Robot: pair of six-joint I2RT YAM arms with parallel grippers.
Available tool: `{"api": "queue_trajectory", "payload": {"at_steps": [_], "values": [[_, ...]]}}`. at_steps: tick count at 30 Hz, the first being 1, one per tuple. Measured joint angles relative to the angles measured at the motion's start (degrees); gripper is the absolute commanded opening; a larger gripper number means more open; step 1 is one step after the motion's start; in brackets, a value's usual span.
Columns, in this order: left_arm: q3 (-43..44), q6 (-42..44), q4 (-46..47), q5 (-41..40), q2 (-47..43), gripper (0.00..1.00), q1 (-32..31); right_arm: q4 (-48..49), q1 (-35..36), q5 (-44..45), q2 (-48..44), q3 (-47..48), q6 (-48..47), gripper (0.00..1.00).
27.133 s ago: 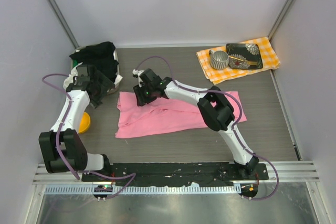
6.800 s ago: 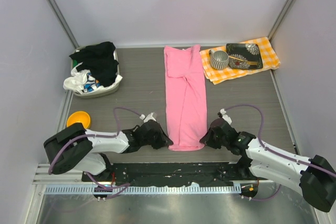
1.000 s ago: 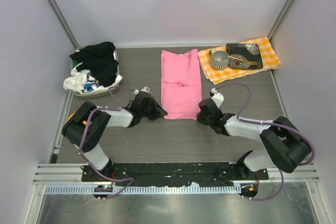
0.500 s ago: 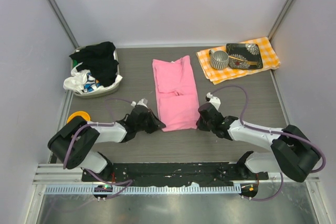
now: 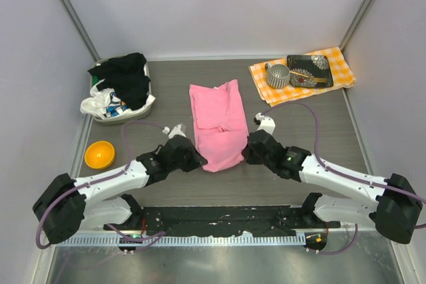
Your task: Fold and stack the t-shirts
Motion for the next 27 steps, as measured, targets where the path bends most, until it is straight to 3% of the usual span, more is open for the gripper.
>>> {"api": "queue_trajectory", "payload": {"at_steps": [6,11,18,27], "values": [[13.0,3.7,-7.3,-2.3,-0.5,0.00,2.2,-0.2,-0.7,3.6,4.6,10.1,-2.3,0.01],[17.3,6.0,-8.5,-1.9,1.8,0.00,8.1,0.9,-4.9,3.7,10.3,15.0,-3.8,0.01],[23.6,8.5,-8.3,2.2,12.4,0.00,15.6,3.1,-14.3,0.7,20.5,22.8,-5.6,0.01],[33.8,9.2,-7.1,4.5,25.0,0.00,18.8,5.3,-21.7,-5.2,33.9,33.3,-6.4,0.01]]}}
